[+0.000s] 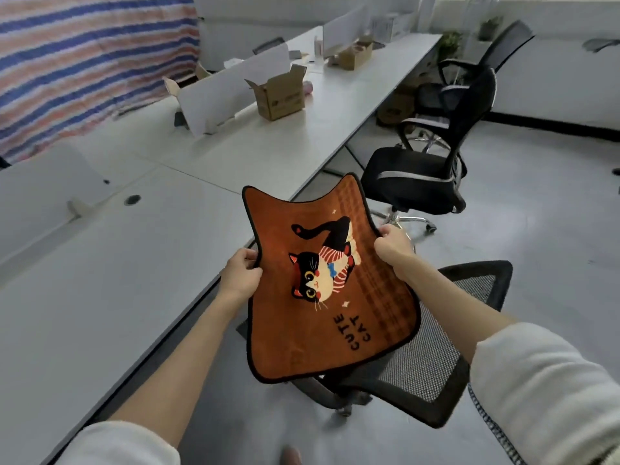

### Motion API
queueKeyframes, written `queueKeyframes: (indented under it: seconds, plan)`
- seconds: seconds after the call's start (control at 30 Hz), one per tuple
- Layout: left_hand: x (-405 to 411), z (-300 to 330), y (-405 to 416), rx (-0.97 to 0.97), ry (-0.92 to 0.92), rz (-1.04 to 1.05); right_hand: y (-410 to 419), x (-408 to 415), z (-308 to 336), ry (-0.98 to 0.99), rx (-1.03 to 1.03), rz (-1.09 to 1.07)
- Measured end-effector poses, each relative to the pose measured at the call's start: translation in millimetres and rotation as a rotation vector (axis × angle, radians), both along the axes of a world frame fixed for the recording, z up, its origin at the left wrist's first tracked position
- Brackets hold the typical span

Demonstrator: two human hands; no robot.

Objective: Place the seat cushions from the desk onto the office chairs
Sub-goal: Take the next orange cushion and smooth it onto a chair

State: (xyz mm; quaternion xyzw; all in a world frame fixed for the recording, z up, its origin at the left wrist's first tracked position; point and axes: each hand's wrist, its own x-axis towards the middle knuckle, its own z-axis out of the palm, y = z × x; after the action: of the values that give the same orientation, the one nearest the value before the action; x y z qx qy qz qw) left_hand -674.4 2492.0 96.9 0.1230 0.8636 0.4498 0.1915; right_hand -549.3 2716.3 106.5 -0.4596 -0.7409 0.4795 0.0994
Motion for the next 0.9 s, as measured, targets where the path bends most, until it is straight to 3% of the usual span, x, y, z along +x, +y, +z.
queueKeyframes:
  seconds: [0.13, 0.43, 0.57, 0.67, 0.77, 0.83, 0.9]
  plan:
    - [-43, -59, 51, -0.077, -0.056, -0.108, 37, -42, -51, -0.049, -0.034, -0.075]
    - [-150, -244, 126, -0.371, -0.311, -0.300, 90, -117, -241, -0.313, -0.205, -0.207]
    - [-168, -325, 129, -0.428, -0.507, -0.168, 107, -117, -324, -0.387, -0.277, -0.251]
    - [-169, -349, 108, -0.498, -0.581, -0.057, 112, -106, -346, -0.453, -0.264, -0.306]
    - [-171, -374, 111, -0.661, -0.429, -0.083, 123, -108, -373, -0.679, -0.092, -0.248]
    - [-173, -377, 127, -0.696, -0.197, -0.202, 124, -118, -380, -0.752, 0.189, -0.023]
    - [-179, -393, 153, -0.724, 0.103, -0.431, 135, -136, -399, -0.698, 0.409, 0.224]
